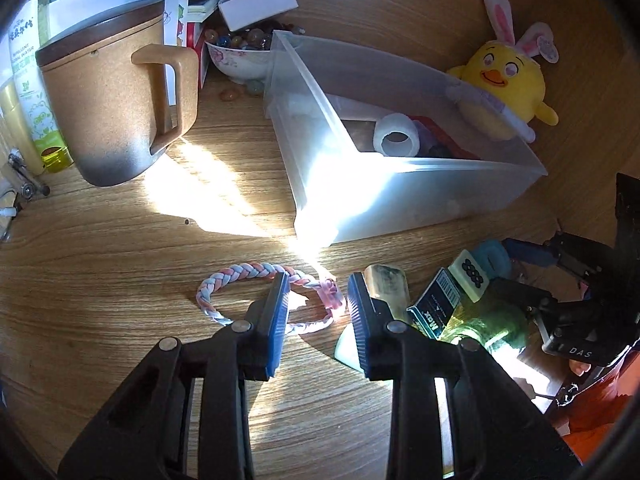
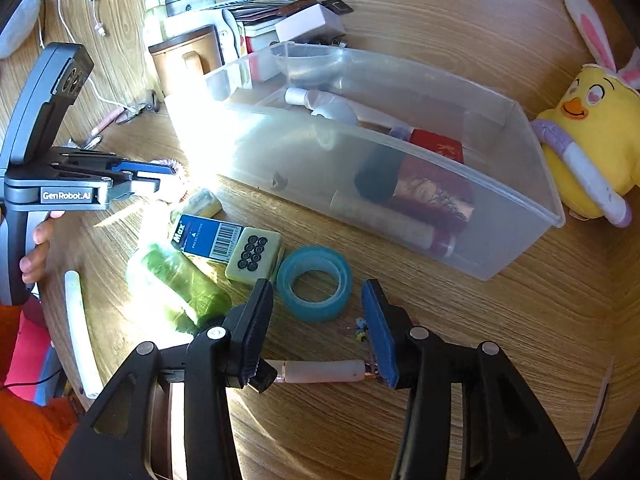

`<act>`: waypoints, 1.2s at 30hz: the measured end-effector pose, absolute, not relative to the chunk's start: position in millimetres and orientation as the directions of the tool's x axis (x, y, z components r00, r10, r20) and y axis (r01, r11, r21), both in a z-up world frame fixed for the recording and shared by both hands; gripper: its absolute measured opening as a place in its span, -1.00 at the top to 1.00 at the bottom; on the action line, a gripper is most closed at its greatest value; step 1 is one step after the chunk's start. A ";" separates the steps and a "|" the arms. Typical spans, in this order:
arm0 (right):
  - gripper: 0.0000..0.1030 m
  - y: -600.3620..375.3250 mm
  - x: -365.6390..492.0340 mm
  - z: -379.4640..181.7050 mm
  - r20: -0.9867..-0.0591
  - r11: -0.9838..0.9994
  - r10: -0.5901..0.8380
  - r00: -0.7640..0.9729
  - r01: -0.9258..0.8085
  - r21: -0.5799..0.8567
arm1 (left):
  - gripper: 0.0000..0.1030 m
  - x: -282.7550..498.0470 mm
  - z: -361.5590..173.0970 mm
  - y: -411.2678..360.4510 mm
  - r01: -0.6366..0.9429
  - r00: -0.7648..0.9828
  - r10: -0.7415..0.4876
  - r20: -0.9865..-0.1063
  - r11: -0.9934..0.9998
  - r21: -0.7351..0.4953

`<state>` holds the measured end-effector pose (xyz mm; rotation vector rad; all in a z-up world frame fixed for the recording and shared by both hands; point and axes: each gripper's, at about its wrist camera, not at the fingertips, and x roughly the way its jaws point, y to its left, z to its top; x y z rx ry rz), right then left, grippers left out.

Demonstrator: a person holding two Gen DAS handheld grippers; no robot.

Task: Organize objects
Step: 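Grasp the blue tape roll with the right gripper while the left grasps the braided pink cord, then carry the tape roll and braided cord into the clear box, opening both grippers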

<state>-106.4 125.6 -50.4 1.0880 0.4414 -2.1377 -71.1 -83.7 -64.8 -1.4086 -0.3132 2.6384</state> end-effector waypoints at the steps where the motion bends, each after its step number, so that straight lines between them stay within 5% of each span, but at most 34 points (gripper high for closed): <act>1: 0.17 124.9 -106.7 -50.8 -0.807 -0.705 -0.423 -0.413 0.709 0.007 | 0.43 -72.5 -65.0 -82.3 -0.024 -0.558 0.215 -0.802 -0.970 -0.243; 3: 0.17 123.9 -107.4 -51.1 -0.803 -0.708 -0.421 -0.421 0.706 0.001 | 0.43 -73.8 -65.5 -77.9 -0.034 -0.564 0.204 -0.800 -0.974 -0.224; 5: 0.18 125.1 -107.0 -51.1 -0.801 -0.708 -0.422 -0.425 0.706 -0.002 | 0.73 -73.8 -66.4 -74.0 -0.045 -0.567 0.198 -0.799 -0.977 -0.210; 7: 0.31 125.9 -108.0 -50.9 -0.796 -0.713 -0.424 -0.433 0.701 -0.002 | 0.80 -71.7 -66.6 -74.1 -0.045 -0.570 0.195 -0.798 -0.977 -0.207; 18: 0.31 139.2 -105.1 -36.9 -0.752 -0.750 -0.447 -0.484 0.661 0.020 | 0.80 -45.2 -39.5 -95.7 0.027 -0.664 0.161 -0.730 -0.971 -0.239; 36: 0.31 162.5 -95.1 26.5 -0.602 -0.773 -0.535 -0.593 0.631 0.066 | 0.80 -42.7 32.9 -62.7 -0.069 -0.804 0.180 -0.567 -0.975 -0.212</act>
